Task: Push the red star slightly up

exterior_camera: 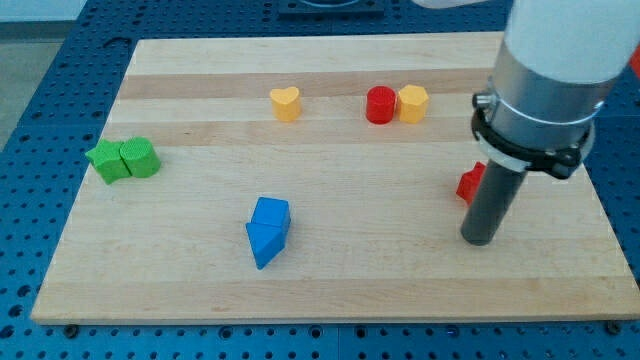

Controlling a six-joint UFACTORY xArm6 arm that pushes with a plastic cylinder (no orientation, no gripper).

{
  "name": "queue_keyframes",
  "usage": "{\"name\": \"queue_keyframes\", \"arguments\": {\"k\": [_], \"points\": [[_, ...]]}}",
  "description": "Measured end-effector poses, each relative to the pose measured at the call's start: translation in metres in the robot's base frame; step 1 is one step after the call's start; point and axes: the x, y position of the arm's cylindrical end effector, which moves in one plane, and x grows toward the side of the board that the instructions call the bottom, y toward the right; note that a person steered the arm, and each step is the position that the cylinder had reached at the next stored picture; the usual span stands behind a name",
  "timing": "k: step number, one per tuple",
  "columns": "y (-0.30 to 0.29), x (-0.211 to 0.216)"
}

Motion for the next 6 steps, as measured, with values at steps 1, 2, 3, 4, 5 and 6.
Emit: {"name": "queue_keyframes", "arguments": {"k": [1,2,3,4,5,6], "points": [[0.002,-0.031],[0.002,-0.077],[0.002,-0.104],[0.002,-0.085],[0.018,-0.077],[0.027,-0.087]]}}
